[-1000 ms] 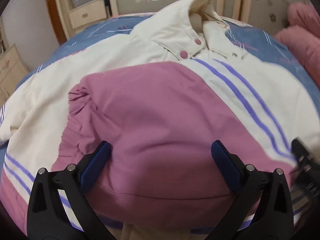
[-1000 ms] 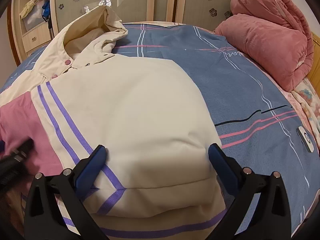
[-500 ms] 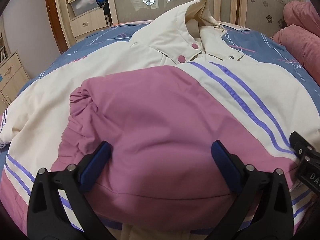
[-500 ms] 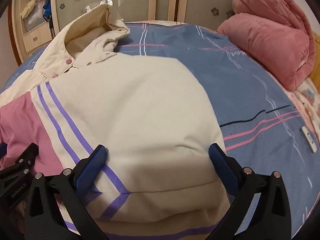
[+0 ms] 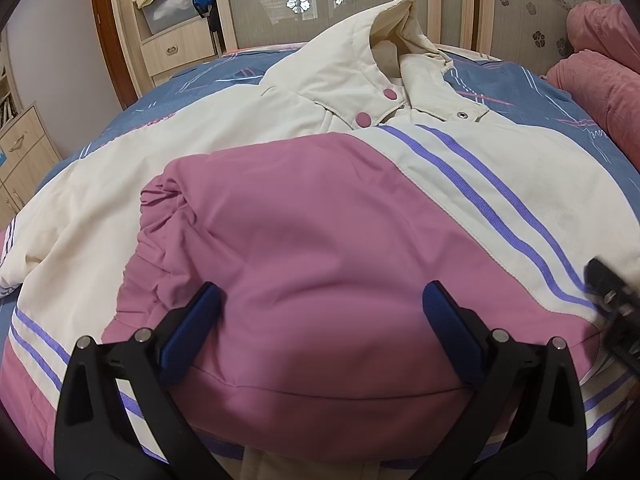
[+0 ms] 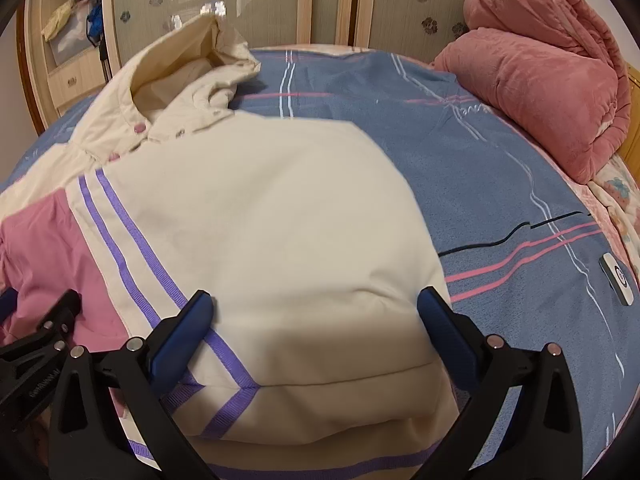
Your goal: Fold large clothes
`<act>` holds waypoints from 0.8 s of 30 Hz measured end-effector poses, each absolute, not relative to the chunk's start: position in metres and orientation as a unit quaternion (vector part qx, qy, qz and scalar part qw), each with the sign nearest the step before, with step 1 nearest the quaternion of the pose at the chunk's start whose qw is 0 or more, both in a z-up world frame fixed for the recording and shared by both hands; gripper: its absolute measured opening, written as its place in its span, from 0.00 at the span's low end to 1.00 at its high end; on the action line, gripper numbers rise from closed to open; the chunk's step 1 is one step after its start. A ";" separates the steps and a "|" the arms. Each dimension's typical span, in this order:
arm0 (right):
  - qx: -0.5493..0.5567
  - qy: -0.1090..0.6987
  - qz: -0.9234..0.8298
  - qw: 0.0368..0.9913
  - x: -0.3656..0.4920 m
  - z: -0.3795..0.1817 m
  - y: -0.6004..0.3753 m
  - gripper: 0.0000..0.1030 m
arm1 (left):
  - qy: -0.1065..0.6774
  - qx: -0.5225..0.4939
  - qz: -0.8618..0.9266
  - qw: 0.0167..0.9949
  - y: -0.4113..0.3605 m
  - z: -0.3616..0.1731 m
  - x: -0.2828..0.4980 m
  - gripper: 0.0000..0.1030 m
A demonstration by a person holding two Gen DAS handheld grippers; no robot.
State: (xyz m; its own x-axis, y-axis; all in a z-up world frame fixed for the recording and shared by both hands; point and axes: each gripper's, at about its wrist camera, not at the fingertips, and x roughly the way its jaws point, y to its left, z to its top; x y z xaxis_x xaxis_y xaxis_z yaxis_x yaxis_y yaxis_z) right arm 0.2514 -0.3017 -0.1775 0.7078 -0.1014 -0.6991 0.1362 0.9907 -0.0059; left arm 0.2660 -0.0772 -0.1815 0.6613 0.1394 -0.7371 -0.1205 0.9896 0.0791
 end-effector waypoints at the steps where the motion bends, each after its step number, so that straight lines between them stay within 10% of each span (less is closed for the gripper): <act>1: 0.042 0.354 -0.054 0.933 0.247 -0.170 -0.304 0.99 | 0.405 0.012 0.071 0.911 -0.077 -0.182 0.266 0.98; 24: -0.013 0.412 -0.059 0.909 0.263 -0.191 -0.293 0.99 | 0.390 -0.022 0.074 0.918 -0.017 -0.103 0.220 0.98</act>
